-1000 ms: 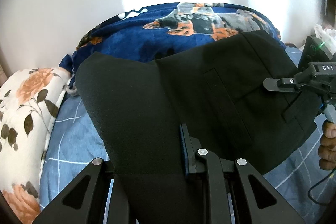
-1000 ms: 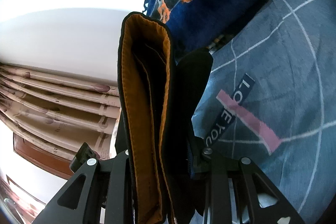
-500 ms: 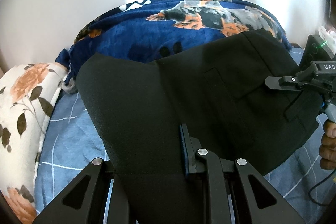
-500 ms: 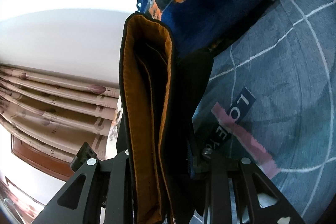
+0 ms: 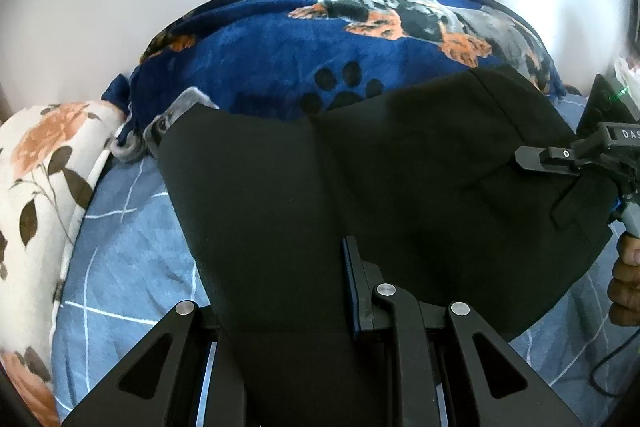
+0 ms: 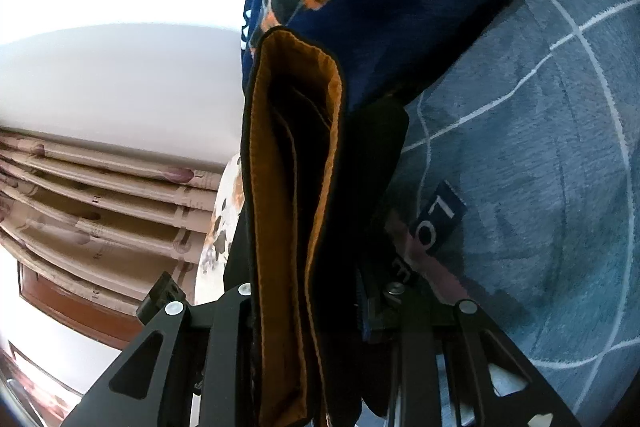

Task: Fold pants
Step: 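Carry the folded trousers with both grippers toward the dog-print blanket, then lower the folded trousers onto the sheet with both grippers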

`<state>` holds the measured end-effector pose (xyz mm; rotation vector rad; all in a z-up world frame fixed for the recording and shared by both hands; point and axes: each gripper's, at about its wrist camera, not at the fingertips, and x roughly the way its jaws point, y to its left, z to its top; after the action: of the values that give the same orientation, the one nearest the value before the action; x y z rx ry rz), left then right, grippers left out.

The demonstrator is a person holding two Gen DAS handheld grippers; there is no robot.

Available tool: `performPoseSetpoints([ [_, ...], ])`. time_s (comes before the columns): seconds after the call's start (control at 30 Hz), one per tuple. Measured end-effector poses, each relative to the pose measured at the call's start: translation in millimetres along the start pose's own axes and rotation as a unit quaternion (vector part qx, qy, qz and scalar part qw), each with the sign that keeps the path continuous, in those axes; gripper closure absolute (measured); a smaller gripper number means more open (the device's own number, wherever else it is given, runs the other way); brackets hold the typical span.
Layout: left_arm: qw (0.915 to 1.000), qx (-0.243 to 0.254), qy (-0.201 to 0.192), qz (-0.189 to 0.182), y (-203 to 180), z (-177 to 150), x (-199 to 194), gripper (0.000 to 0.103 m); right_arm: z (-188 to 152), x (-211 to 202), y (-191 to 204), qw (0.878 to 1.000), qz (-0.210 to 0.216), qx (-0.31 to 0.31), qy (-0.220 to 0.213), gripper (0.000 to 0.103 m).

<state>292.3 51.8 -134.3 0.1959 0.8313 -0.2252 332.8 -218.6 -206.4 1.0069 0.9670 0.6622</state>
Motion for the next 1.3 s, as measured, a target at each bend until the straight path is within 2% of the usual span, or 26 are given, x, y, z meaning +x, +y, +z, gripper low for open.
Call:
performPoseSetpoints([
  [0.23,0.9999,-0.015,0.003,-0.001,7,-10,8,0.082,-1,4,-9,1.000,-0.008,0.006,-0.002,0.077],
  [0.4,0.9995,-0.031,0.001,-0.006,14,-17,14,0.080,-1,4,-17,0.999,-0.037,-0.007,-0.001,0.077],
  [0.5,0.9992,-0.041,-0.002,-0.007,18,-22,17,0.074,-3,8,-15,0.997,-0.066,-0.027,-0.001,0.077],
  [0.63,0.9978,-0.066,-0.005,-0.007,27,-30,22,0.059,-7,11,-10,0.994,-0.095,-0.059,-0.007,0.077],
  [0.73,0.9960,-0.088,-0.003,-0.016,34,-34,25,0.054,-11,14,-3,0.988,-0.122,-0.090,-0.012,0.077],
  [1.1,0.9941,-0.107,-0.002,-0.022,39,-36,28,0.052,-19,30,14,0.978,-0.162,-0.127,-0.032,0.075],
  [1.3,0.9948,-0.101,-0.002,-0.013,38,-37,28,0.051,-24,31,18,0.969,-0.187,-0.156,-0.045,0.072],
])
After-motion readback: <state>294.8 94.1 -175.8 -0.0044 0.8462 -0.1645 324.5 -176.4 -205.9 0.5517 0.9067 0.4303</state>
